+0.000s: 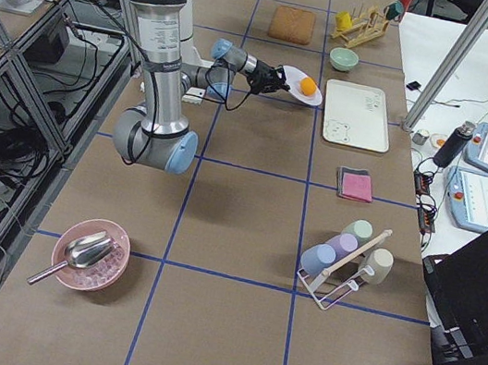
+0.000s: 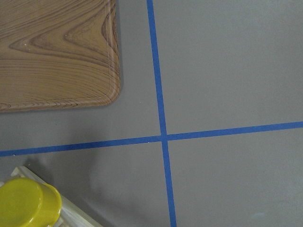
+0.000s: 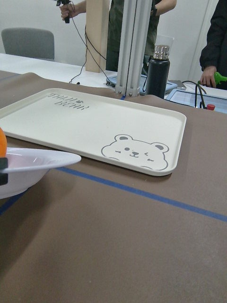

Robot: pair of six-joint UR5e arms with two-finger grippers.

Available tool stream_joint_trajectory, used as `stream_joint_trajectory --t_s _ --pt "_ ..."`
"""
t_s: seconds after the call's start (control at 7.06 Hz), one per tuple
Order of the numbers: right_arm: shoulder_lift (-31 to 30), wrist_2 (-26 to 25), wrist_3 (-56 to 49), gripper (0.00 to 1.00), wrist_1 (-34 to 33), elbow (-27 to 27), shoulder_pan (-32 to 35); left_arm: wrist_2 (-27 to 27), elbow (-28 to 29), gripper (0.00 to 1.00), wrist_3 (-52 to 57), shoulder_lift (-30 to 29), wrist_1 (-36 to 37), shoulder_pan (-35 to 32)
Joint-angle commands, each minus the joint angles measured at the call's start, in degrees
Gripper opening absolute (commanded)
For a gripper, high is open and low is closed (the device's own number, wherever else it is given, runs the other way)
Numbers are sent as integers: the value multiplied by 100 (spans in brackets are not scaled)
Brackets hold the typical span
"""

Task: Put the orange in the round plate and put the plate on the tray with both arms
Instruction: 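Slide the plate with the orange onto the bear tray with the right gripper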

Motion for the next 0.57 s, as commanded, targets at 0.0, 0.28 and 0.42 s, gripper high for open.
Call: stream_joint_trajectory --t_s 0.0,0.28,0.42 --pt "218 -163 280 0 -32 31 378 0 -8 98 -3 0 0 0" --pt "997 -137 587 0 -85 -1164 958 0 -8 98 -3 0 0 0" --pt "1846 -137 1068 0 -94 -2583 1248 0 -8 98 -3 0 0 0"
